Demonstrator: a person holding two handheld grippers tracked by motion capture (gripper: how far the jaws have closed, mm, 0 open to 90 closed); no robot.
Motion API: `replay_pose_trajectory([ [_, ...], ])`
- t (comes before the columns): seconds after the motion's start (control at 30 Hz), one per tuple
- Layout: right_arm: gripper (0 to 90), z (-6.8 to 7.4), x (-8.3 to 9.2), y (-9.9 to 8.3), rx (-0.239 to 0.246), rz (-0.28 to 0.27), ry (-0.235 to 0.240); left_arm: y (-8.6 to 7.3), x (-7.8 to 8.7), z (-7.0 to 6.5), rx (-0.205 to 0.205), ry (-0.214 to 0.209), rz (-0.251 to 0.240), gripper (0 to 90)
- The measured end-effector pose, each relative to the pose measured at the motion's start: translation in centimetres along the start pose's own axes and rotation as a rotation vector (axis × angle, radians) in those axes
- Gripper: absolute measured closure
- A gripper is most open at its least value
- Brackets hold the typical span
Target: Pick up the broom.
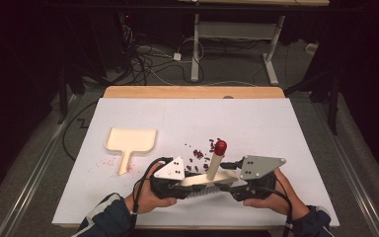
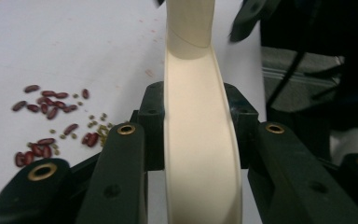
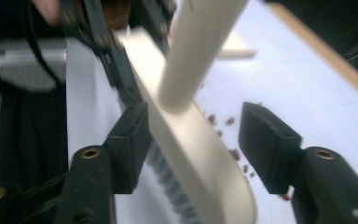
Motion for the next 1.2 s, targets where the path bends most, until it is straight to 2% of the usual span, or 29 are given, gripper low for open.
replay_pose_trajectory([
  [0.1, 43.5, 0.7, -1.5, -0.8, 0.006, 0.042, 0.079, -0.4, 0.1, -0.5, -0.021, -0.026, 0.021, 65.6],
  [0.23, 53.6, 1.5, -3.2, -1.7, 0.013, 0.081, 0.174, -0.5, 0.3, -0.7, -0.026, -0.053, 0.014, 65.5],
  [0.3, 59.7, 1.8, -3.5, -1.8, 0.006, 0.075, 0.214, -0.5, 0.3, -0.8, -0.038, -0.057, 0.017, 65.2],
  [0.37, 62.2, 1.9, -3.8, -1.8, 0.033, 0.076, 0.222, -0.4, 0.4, -0.7, -0.036, -0.054, 0.010, 63.7],
  [0.4, 64.0, 1.9, -3.8, -1.8, 0.028, 0.071, 0.226, -0.4, 0.4, -0.7, -0.036, -0.054, 0.010, 62.1],
  [0.43, 66.5, 2.0, -3.7, -1.7, 0.034, 0.065, 0.226, -0.2, 0.6, -0.4, -0.026, -0.032, -0.004, 58.7],
  [0.47, 67.3, 2.0, -3.6, -1.7, 0.033, 0.065, 0.216, -0.1, 0.8, -0.1, -0.014, -0.005, -0.013, 54.2],
  [0.5, 67.3, 1.9, -3.6, -1.6, 0.028, 0.069, 0.193, -0.1, 0.8, -0.1, -0.014, -0.005, -0.013, 50.2],
  [0.53, 67.4, 1.7, -3.5, -1.6, 0.027, 0.073, 0.179, -0.1, 1.4, 0.6, -0.009, 0.075, 0.001, 43.6],
  [0.57, 67.4, 1.5, -3.4, -1.6, 0.031, 0.068, 0.170, -0.1, 1.4, 0.6, -0.009, 0.075, 0.001, 36.4],
  [0.6, 67.4, 1.2, -3.3, -1.6, 0.021, 0.066, 0.154, -0.2, 2.7, 1.3, -0.009, 0.208, -0.002, 30.2],
  [0.63, 67.4, 1.0, -3.1, -1.6, 0.001, 0.066, 0.135, -0.3, 3.5, 1.5, -0.004, 0.257, -0.018, 26.8],
  [0.7, 67.4, 0.4, -2.7, -1.5, -0.005, 0.053, 0.110, -0.8, 5.2, 2.0, 0.009, 0.350, -0.045, 23.7],
  [0.73, 67.4, 0.1, -2.5, -1.5, -0.017, 0.049, 0.094, -1.3, 6.0, 2.2, 0.029, 0.383, -0.058, 21.3],
  [0.8, 67.4, -0.5, -2.1, -1.5, -0.043, 0.046, 0.064, -2.7, 7.5, 2.8, 0.062, 0.454, -0.053, 21.1],
  [0.83, 67.4, -0.8, -2.0, -1.5, -0.057, 0.041, 0.053, -2.7, 7.5, 2.8, 0.062, 0.454, -0.053, 21.1],
  [0.87, 67.4, -1.2, -1.9, -1.6, -0.068, 0.040, 0.039, -4.4, 8.7, 3.3, 0.095, 0.503, -0.041, 21.1],
  [0.9, 67.4, -1.6, -1.7, -1.7, -0.074, 0.043, 0.021, -4.4, 8.7, 3.3, 0.095, 0.503, -0.041, 21.1],
  [0.93, 67.4, -2.0, -1.5, -1.7, -0.085, 0.039, 0.005, -6.3, 9.6, 3.7, 0.119, 0.552, -0.024, 21.1],
  [1.03, 67.4, -3.1, -0.8, -1.8, -0.121, 0.031, -0.049, -8.9, 10.4, 4.0, 0.150, 0.597, 0.017, 21.1],
  [1.2, 67.4, -4.7, 0.2, -2.2, -0.182, 0.020, -0.149, -11.6, 10.9, 3.7, 0.179, 0.623, 0.066, 21.1],
])
Point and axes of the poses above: each handheld gripper's, and its own axes: x roughly backward along the jaws, y roughly out of its top, z roughly to its left, the point moved 6 cm from there along -x, roughly forward along the jaws, and after that the axes turned 1 degree about -x, right-handed, at the moved point
